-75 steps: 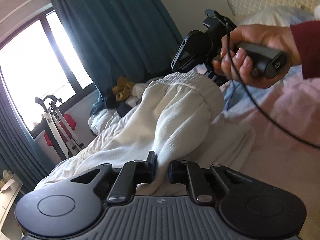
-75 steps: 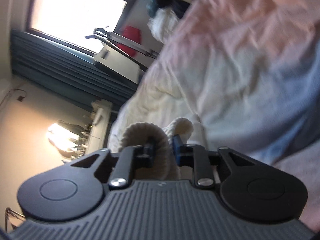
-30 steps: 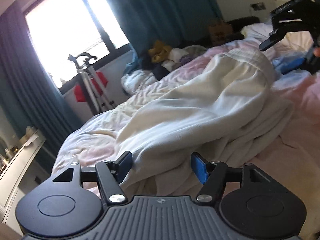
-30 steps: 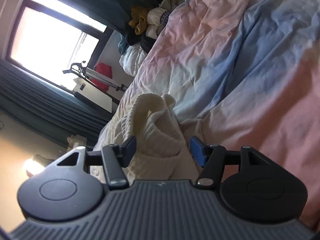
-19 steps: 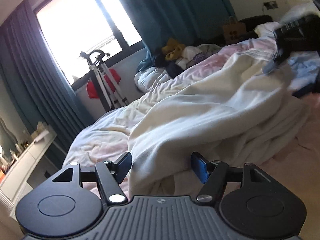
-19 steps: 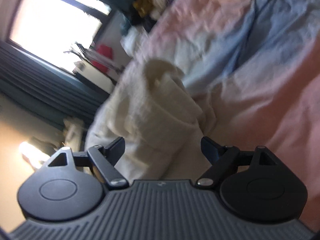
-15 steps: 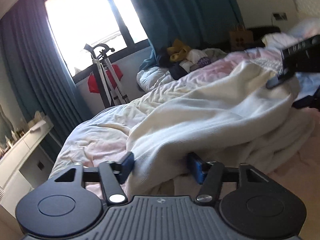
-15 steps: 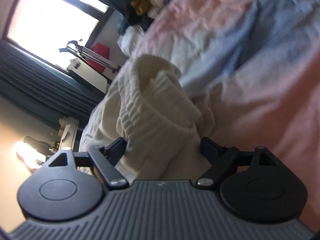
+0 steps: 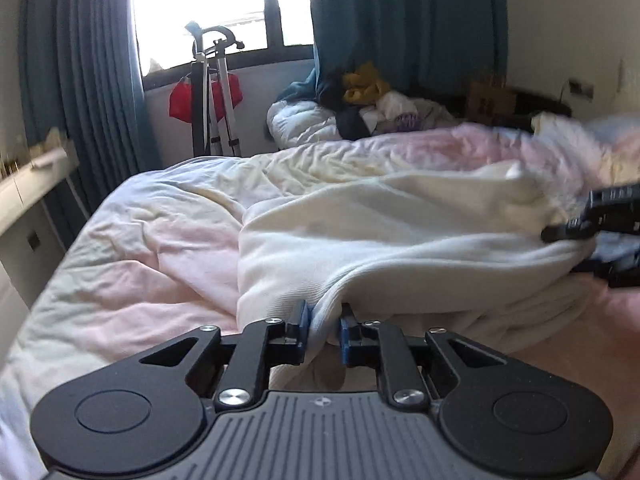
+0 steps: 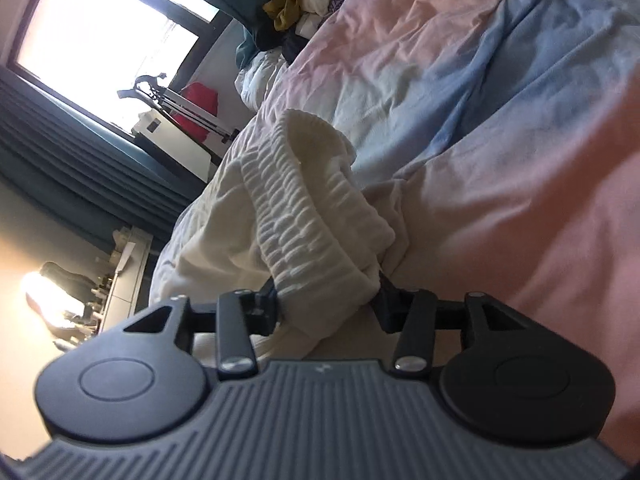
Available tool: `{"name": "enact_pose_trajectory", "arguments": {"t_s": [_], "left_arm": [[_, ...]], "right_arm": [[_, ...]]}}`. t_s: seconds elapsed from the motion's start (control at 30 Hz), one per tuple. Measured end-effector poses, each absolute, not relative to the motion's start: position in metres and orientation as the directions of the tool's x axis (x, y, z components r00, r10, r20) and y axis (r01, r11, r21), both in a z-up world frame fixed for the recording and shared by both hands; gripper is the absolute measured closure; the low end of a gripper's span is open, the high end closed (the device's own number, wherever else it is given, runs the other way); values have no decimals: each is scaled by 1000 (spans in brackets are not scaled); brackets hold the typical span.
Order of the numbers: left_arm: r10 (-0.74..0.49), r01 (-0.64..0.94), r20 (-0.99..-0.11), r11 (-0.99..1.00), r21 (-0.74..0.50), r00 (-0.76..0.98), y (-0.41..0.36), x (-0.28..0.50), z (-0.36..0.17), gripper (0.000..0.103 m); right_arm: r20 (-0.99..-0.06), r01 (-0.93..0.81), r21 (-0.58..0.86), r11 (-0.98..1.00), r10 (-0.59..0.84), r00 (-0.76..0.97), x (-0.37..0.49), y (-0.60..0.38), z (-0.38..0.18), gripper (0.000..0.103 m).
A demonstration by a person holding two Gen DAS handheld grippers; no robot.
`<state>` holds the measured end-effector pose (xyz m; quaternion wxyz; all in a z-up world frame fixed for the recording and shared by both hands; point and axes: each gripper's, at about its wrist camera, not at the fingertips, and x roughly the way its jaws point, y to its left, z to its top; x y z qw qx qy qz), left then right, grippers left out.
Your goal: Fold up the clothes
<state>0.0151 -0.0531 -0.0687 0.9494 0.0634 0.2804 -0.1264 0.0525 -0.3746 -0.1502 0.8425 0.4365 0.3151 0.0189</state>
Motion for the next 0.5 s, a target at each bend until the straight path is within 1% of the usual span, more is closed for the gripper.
{"name": "enact_pose_trajectory", "arguments": {"t_s": [0.07, 0.1, 0.13, 0.17, 0.2, 0.23, 0.27, 0.3, 0.33, 0.37, 0.5], "left_arm": [[-241, 267, -553, 963, -34, 798, -42, 14, -64, 72], [-264, 263, -552, 961, -83, 791, -35, 13, -61, 59], [-286, 253, -546, 958, -136, 788, -27, 12, -57, 43], [-305, 241, -534, 952, -188, 789, -19, 11, -53, 35], [-330, 227, -513, 940, -253, 792, -11, 10, -49, 21], [-355, 213, -489, 922, -322, 797, -1, 9, -46, 14], [-378, 192, -465, 897, -398, 801, 8, 10, -44, 12], [-404, 164, -447, 859, -485, 798, 19, 14, -45, 7], [-421, 133, -442, 826, -548, 792, 27, 18, -48, 4], [-430, 94, -447, 795, -600, 785, 34, 23, -53, 4], [-440, -56, -510, 715, -697, 739, 49, 46, -79, 4]], "right_arm": [[-523, 250, 745, 619, 309, 794, 50, -375, -147, 44], [-527, 252, 740, 624, 306, 792, 48, -375, -144, 38], [-531, 253, 735, 630, 301, 792, 46, -375, -142, 34], [-534, 255, 732, 632, 299, 791, 44, -376, -140, 23], [-536, 256, 729, 634, 297, 791, 43, -377, -139, 17], [-535, 256, 733, 630, 303, 789, 42, -379, -140, 15], [-534, 255, 739, 623, 311, 786, 43, -381, -140, 16], [-535, 255, 742, 620, 318, 783, 43, -382, -141, 16], [-540, 255, 741, 621, 324, 777, 45, -382, -142, 16], [-546, 252, 737, 627, 333, 769, 48, -380, -144, 16], [-582, 246, 708, 662, 350, 734, 60, -372, -152, 16]]}}
